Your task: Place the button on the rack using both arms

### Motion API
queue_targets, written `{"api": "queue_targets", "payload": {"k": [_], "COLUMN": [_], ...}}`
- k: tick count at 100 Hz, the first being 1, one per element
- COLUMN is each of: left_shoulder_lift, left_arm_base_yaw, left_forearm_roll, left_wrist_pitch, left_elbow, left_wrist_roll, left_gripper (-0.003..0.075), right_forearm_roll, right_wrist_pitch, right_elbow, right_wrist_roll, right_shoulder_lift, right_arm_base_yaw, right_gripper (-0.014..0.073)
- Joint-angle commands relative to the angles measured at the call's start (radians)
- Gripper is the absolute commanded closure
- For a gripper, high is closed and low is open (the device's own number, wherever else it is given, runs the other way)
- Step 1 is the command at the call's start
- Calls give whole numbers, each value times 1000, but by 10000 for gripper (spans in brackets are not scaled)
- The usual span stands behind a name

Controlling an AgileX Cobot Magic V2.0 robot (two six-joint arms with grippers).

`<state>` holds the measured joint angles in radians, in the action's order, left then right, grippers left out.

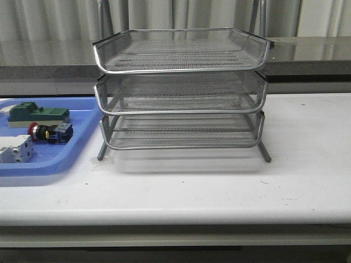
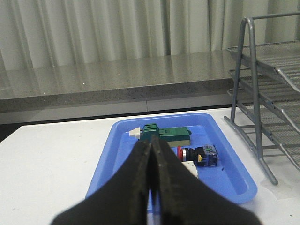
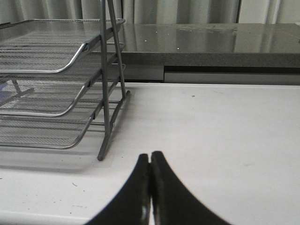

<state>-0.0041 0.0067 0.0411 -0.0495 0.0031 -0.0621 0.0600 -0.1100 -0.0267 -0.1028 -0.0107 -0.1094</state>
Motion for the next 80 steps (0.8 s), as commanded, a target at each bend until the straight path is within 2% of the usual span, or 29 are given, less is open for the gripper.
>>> {"api": "queue_targets", "payload": {"k": [1, 80], "left_shoulder_lift": [-34, -34], "left_arm_base_yaw": [0, 0], "left_forearm_roll": [8, 8], "left_wrist_pitch": [74, 74], "left_elbow": [35, 35], "left_wrist_roll": [10, 10], "left_gripper": [741, 741], "right_forearm_roll": [8, 8], "right_wrist_pitch": [84, 96], "right_elbow": [-1, -1], "right_wrist_roll": [-3, -3], "right_shoulder_lift": [-16, -16], "right_arm_base_yaw": [2, 2], "right_gripper": [651, 651]}}
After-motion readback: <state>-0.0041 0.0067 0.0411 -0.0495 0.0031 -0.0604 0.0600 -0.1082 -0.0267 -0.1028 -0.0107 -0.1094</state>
